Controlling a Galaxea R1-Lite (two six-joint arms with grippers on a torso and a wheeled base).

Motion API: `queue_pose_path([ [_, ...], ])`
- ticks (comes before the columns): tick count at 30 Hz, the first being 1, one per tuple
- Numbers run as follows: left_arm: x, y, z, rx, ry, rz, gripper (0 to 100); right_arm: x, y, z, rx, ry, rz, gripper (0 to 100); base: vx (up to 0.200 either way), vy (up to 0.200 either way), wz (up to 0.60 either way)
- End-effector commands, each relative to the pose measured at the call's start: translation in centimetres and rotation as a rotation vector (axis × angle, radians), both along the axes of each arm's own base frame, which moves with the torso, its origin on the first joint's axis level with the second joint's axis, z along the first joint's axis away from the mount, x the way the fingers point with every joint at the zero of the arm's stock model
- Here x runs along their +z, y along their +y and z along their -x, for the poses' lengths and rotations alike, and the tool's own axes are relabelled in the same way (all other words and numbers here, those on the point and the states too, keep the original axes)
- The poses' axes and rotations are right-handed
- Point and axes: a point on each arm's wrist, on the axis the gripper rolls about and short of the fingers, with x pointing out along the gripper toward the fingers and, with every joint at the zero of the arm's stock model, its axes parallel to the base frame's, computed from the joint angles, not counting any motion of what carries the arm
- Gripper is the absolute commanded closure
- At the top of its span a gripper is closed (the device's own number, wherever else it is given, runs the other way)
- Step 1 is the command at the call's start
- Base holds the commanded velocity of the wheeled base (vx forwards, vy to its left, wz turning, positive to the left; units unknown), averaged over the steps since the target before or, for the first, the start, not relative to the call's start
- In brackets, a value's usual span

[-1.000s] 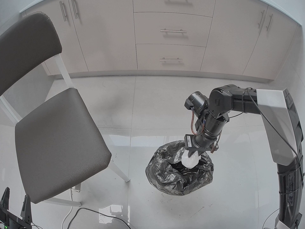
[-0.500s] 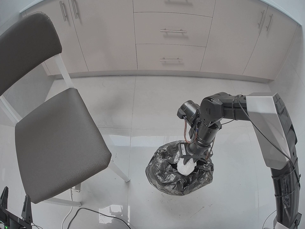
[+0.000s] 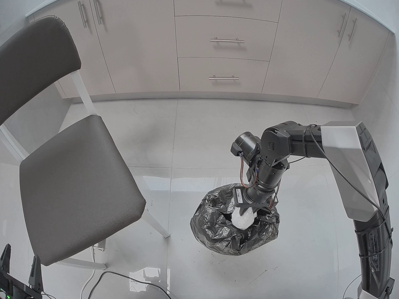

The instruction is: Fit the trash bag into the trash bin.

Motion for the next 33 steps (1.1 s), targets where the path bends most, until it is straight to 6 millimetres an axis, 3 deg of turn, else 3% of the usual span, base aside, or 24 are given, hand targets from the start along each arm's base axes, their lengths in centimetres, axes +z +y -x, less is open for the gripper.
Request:
queue_pose_path([
  [1, -0.7, -0.3, -0.1, -0.15, 0.008, -0.036, 0, -0.1, 0.1, 0.0, -0.002, -0.012, 0.02, 100, 0.0, 0.0, 0.0],
  [24, -0.6, -0.3, -0.1, -0.146, 0.0, -0.017, 0, -1.4, 0.3, -0.3, 0.003, -0.009, 0.036, 100, 0.0, 0.0, 0.0],
  [25, -0.6, -0.3, -0.1, -0.147, 0.0, -0.017, 0, -1.4, 0.3, -0.4, 0.001, -0.013, 0.036, 0, 0.0, 0.0, 0.0],
  [33, -0.6, -0.3, -0.1, -0.146, 0.0, -0.017, 0, -1.2, 0.2, -0.4, -0.012, -0.037, 0.064, 0, 0.0, 0.0, 0.0],
])
